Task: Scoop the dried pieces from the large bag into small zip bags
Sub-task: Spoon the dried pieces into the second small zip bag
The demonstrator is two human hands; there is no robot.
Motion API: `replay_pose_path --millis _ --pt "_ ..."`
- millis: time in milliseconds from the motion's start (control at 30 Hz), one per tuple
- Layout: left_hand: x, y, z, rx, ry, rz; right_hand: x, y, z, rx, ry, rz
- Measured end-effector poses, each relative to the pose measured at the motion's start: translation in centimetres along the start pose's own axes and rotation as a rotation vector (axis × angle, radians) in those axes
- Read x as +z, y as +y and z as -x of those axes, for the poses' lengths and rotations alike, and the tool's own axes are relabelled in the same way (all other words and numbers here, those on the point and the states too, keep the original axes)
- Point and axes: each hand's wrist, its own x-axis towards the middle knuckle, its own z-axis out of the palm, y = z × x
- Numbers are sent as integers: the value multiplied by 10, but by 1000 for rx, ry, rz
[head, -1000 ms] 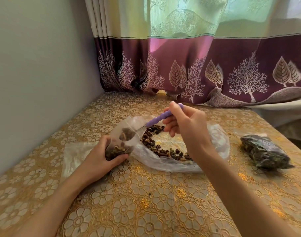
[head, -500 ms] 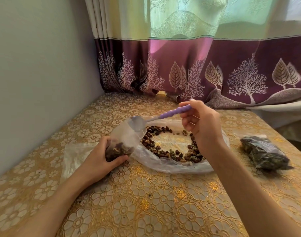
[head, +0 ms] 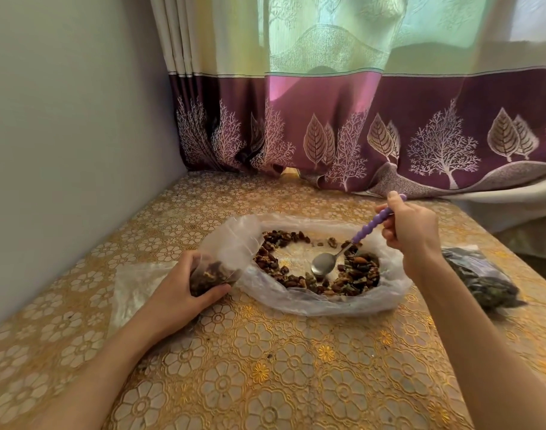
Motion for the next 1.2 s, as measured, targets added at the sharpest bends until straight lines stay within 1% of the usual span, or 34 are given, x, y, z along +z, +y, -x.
replay_pose_path --millis 267,433,533,700,1000,1100,1200 --pt "-1 5 0 14 12 10 -2 4 -2 46 -80 131" --pt "-1 4 1 15 15 10 8 9 4 105 -186 146" --pt "-1 4 1 18 19 9 15 13 6 151 -216 148" --pt "-1 4 0 19 21 16 17 17 6 241 -192 111" --pt "-1 5 0 23 22 -10 12 18 0 374 -131 -40" --pt "-1 5 0 21 18 -16 12 15 1 366 -135 -104" --pt "-1 6 1 21 16 -2 14 7 6 288 -138 -153"
